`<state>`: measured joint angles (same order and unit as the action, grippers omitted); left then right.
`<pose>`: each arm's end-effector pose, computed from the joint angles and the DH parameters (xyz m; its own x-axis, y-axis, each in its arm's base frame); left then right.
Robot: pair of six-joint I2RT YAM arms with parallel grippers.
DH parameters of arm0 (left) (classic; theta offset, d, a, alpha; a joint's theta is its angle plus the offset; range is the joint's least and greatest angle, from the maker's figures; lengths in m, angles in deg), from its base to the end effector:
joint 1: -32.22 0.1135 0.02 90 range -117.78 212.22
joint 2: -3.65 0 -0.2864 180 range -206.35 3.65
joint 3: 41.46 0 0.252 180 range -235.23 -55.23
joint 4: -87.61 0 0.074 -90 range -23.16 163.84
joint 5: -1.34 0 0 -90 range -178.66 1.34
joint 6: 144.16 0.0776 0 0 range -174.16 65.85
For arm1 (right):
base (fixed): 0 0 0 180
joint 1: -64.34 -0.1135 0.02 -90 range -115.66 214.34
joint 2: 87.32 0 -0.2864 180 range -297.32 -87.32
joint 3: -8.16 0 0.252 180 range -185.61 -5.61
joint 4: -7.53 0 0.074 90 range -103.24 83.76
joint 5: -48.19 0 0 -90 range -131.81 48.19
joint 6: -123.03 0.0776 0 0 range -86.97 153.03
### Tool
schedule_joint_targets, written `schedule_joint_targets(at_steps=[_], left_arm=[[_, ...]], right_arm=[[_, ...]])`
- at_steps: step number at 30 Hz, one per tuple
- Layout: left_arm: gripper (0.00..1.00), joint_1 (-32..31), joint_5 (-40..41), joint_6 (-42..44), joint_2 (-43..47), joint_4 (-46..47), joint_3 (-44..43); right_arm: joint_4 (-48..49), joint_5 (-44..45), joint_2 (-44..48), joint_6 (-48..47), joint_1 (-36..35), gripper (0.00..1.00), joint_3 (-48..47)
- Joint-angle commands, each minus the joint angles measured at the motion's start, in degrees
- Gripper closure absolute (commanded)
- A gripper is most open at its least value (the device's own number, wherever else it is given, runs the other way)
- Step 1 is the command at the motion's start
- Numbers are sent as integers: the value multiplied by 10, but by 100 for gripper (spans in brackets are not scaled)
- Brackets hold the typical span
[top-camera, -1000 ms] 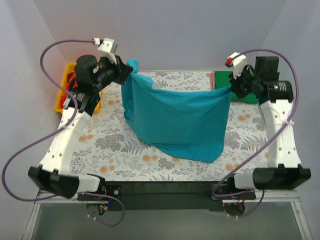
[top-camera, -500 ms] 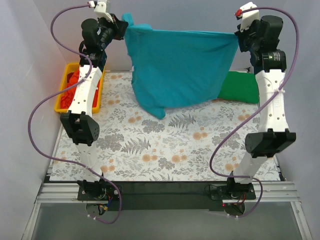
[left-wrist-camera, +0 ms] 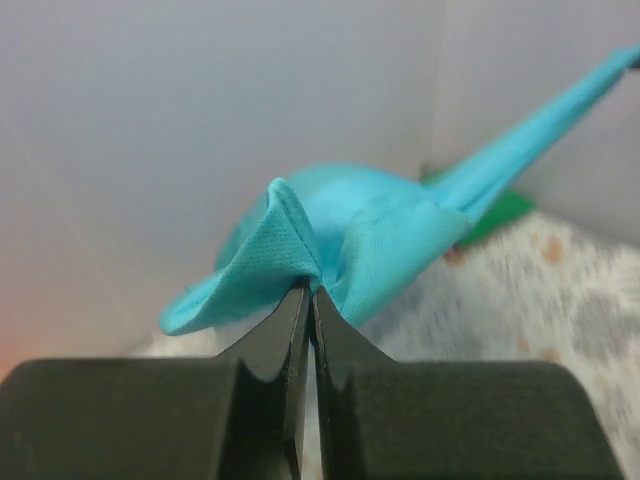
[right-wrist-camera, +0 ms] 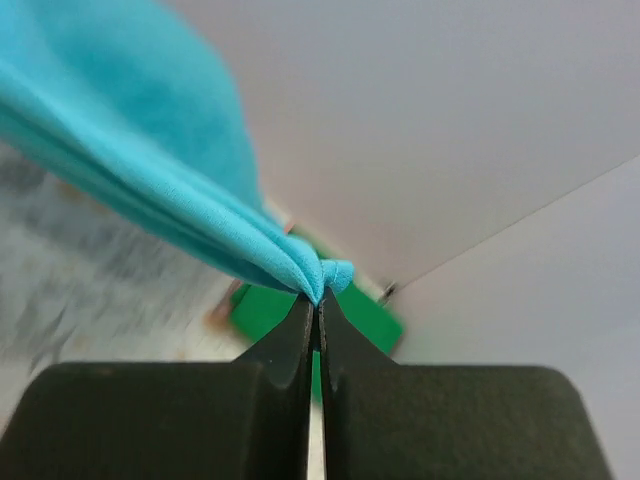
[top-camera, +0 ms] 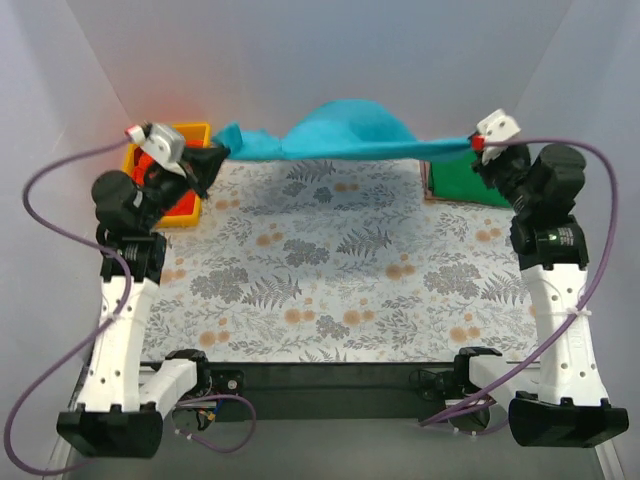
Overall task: Fold and stack the t-shirts
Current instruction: Flatten the tshirt out
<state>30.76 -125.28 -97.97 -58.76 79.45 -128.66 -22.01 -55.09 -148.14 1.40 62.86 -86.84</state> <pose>0.2455 -0.0526 0.5120 -0.2032 -0.5506 -0.8096 0.6251 0.5634 -0.5401 0.2373 0.0240 0.5172 0.2021 -0.5054 -0.8389 -0.1739 0.8245 -0.5385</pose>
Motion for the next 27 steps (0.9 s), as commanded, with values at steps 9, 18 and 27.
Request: schedule_joint_targets(at_steps=[9,18,27], left_arm=[[87,7,-93,538,251,-717,284],[14,9,-63,484,165,-733,144],[23,9,4,347,23,-619,131]], right_arm=[[-395,-119,152,-361,-3,55,303],[-462,-88,145,-381,-6,2,245],[-410,-154,-112,-165,-58,28,149]])
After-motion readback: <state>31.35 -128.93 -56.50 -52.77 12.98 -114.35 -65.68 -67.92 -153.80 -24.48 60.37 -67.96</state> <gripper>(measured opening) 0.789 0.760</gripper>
